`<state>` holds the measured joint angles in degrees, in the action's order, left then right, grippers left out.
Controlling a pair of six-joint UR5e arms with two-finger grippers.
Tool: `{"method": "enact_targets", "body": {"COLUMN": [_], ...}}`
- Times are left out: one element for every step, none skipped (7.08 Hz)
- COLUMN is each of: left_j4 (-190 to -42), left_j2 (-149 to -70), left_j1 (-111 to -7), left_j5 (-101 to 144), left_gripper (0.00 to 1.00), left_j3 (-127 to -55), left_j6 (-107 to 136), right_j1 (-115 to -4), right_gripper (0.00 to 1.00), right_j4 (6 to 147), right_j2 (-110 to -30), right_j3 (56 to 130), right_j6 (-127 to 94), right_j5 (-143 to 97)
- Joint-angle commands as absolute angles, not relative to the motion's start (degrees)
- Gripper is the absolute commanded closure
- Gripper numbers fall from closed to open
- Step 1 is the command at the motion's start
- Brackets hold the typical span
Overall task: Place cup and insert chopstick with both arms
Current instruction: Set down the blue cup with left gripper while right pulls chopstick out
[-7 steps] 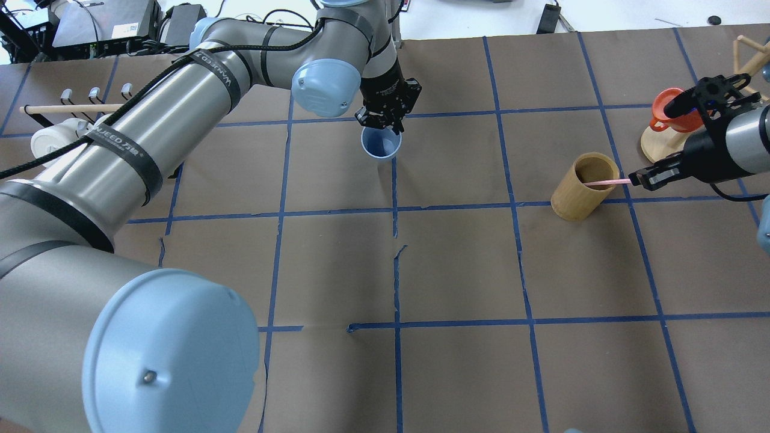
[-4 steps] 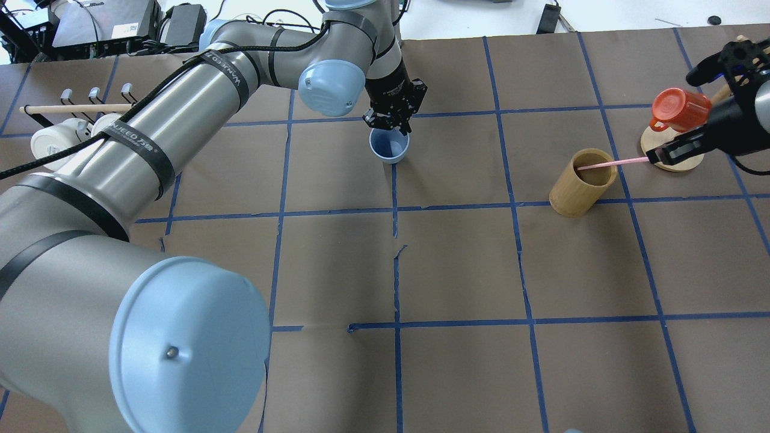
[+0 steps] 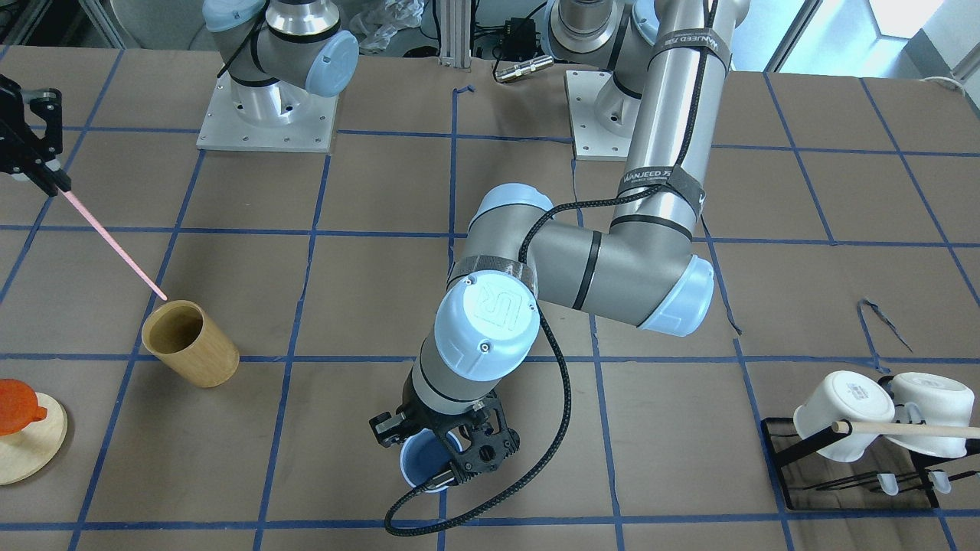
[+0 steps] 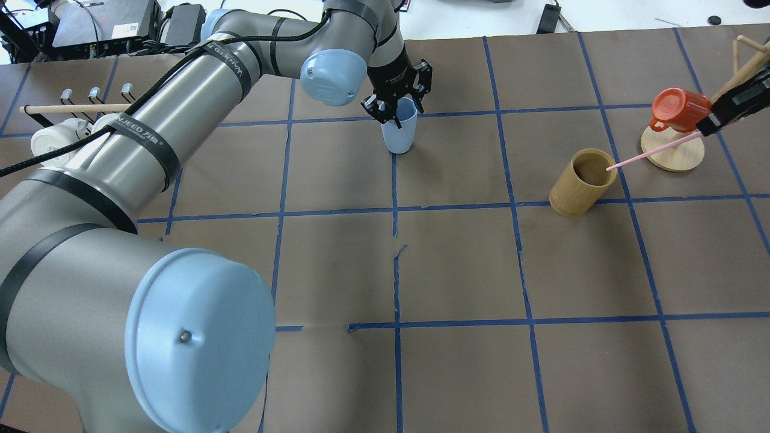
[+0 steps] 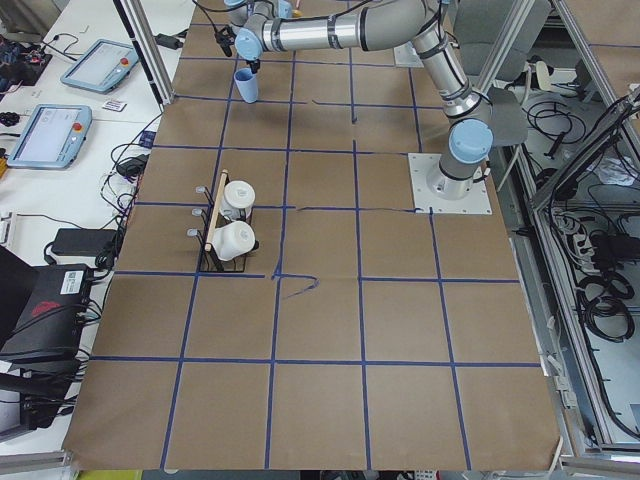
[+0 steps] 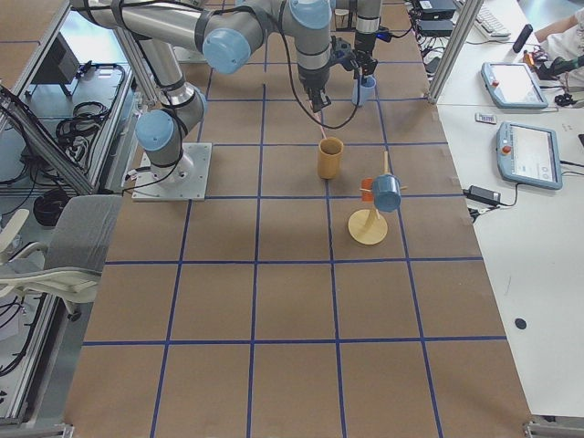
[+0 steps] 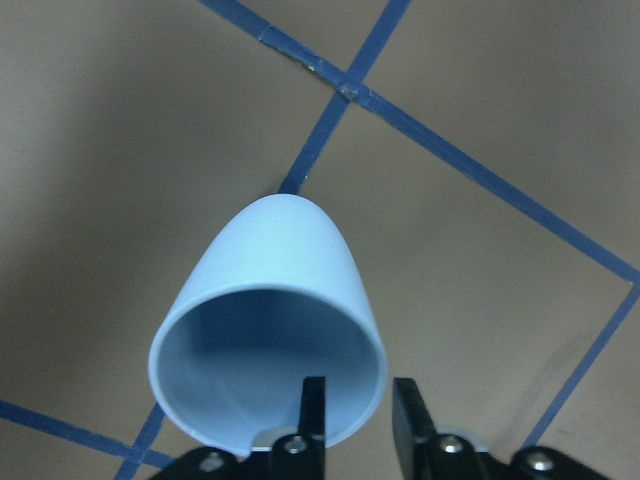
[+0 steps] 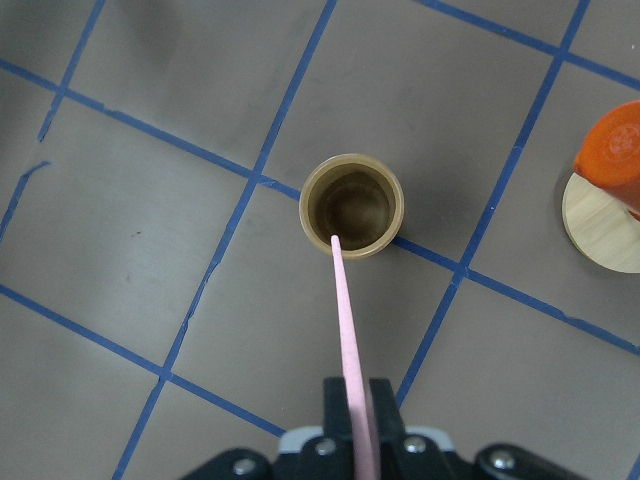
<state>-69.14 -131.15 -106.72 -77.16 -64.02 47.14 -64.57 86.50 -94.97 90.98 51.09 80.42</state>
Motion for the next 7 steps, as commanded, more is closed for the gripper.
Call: {"method": "enact_targets", "body": {"left_j4": [-69.5, -73.3, -74.4, -77.3, -82.4, -83.8, -85.2], "left_j2": [-130.3, -128.8, -127.2, -125.1, -121.3, -117.0, -113.4], "left_j1": [-105.6, -104.8, -104.0, -102.8, -101.5, -100.6, -100.3], "left_j5": [-77.5, -79.7, -80.8, -80.9, -81.4, -85.1, -88.5], "left_gripper": [0.0, 0.0, 0.0, 0.0, 0.0, 0.0, 0.0], "left_j3": [-61.1, -60.3, -60.5, -60.6, -60.7, -61.7, -63.4], "left_j6": [42.5, 37.4, 33.9, 28.6, 20.3, 6.6, 1.8], "right_j1": [-70.4, -74.8, -79.1, -82.8, -86.4, -89.4, -90.8], "right_gripper": [0.93, 0.93, 0.93, 0.93, 0.93, 0.93, 0.92], "right_j4": [84.0, 84.1, 84.7, 88.7, 93.9, 95.6, 95.5], "right_j2": [-89.4, -83.5, -80.7, -78.6, -74.8, -72.3, -71.6], "right_j3": [83.1, 77.3, 73.3, 72.6, 72.6, 72.1, 70.8], "right_j6": [47.8, 40.3, 33.4, 23.7, 14.8, 8.5, 3.5], "right_j5": [83.0, 83.0, 83.8, 84.0, 84.8, 84.7, 84.5]}}
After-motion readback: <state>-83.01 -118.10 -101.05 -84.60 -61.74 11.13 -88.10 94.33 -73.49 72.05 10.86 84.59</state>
